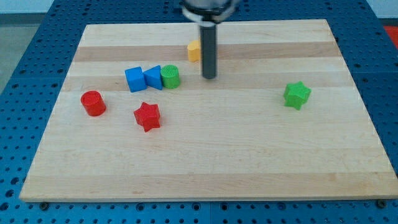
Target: Push the green circle into the blue blocks
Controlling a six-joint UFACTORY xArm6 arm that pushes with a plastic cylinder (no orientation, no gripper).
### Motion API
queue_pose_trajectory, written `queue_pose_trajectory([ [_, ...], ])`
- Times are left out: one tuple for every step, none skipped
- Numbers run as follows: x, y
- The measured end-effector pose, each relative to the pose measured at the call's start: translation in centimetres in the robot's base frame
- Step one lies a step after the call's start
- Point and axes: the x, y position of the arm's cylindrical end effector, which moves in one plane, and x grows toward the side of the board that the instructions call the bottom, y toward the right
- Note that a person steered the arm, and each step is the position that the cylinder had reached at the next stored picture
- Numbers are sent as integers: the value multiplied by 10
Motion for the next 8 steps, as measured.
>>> queue_pose_trajectory([
  [-1,67],
  [-3,127],
  [-7,157],
  [-8,161],
  [43,183],
  [86,199],
  [78,199],
  [90,187],
])
